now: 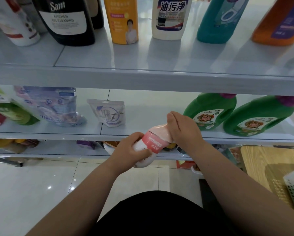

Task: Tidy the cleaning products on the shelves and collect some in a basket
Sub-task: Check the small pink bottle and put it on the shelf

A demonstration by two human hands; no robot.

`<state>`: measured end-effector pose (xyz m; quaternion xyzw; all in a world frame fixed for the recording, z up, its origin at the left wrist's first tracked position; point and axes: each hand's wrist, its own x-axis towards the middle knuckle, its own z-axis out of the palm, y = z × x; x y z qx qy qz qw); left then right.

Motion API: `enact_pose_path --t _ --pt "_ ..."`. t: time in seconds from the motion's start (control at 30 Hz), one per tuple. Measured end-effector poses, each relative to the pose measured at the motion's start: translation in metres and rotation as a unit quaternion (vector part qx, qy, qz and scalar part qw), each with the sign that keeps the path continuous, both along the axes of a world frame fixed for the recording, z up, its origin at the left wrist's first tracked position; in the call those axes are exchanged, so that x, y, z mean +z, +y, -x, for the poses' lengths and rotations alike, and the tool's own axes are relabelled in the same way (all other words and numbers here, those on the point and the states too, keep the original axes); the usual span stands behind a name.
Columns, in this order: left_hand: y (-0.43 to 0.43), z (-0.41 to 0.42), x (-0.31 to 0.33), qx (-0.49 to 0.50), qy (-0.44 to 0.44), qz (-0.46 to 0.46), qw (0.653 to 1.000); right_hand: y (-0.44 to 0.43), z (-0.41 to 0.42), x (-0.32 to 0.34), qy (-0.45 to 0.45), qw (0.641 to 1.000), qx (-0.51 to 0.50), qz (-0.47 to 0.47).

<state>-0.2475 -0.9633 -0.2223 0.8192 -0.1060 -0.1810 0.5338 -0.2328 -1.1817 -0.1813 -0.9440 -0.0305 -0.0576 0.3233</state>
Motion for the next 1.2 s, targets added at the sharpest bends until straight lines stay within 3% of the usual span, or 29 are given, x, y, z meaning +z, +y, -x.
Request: enact_pose_path --t 0.1,0.17,0.27,0.37,0.43,0.5,0.6,0.7,0.9,1.2 --pt "-0.004 -0.002 -0.008 0.028 0.018 0.031 0.999 0.004 -0.001 -0.004 0.045 0.983 -0.016 -0.177" --pt "-0.008 -0.004 -0.012 0.054 0.028 0.055 0.997 0.01 0.0 -0.007 0.132 0.942 -0.029 -0.308" --pt "-0.013 -0.006 -0.016 0.07 0.032 0.081 0.994 0.018 0.0 -0.018 0.233 0.893 -0.049 -0.382" --pt "-0.013 -0.013 -0.026 0.064 0.005 0.029 0.997 0.02 -0.006 -0.029 0.228 0.919 -0.056 -0.318" --pt "-0.011 -0.02 -0.035 0.042 -0.021 -0.037 0.998 0.02 -0.012 -0.035 0.202 0.952 -0.044 -0.228" --pt "-0.006 -0.029 -0.047 0.003 -0.071 -0.123 0.99 0.021 -0.018 -0.041 0.188 0.961 -0.038 -0.2" --pt "0.003 -0.043 -0.066 -0.065 -0.133 -0.289 0.946 0.025 -0.031 -0.051 0.162 0.961 -0.058 -0.216" --pt "0.013 -0.053 -0.083 -0.113 -0.135 -0.417 0.892 0.027 -0.047 -0.058 0.145 0.962 -0.086 -0.213" --pt "0.024 -0.064 -0.094 -0.157 -0.099 -0.481 0.857 0.036 -0.075 -0.065 0.129 0.971 -0.111 -0.171" --pt "0.029 -0.064 -0.101 -0.171 -0.1 -0.477 0.856 0.051 -0.083 -0.064 0.152 0.969 -0.132 -0.143"
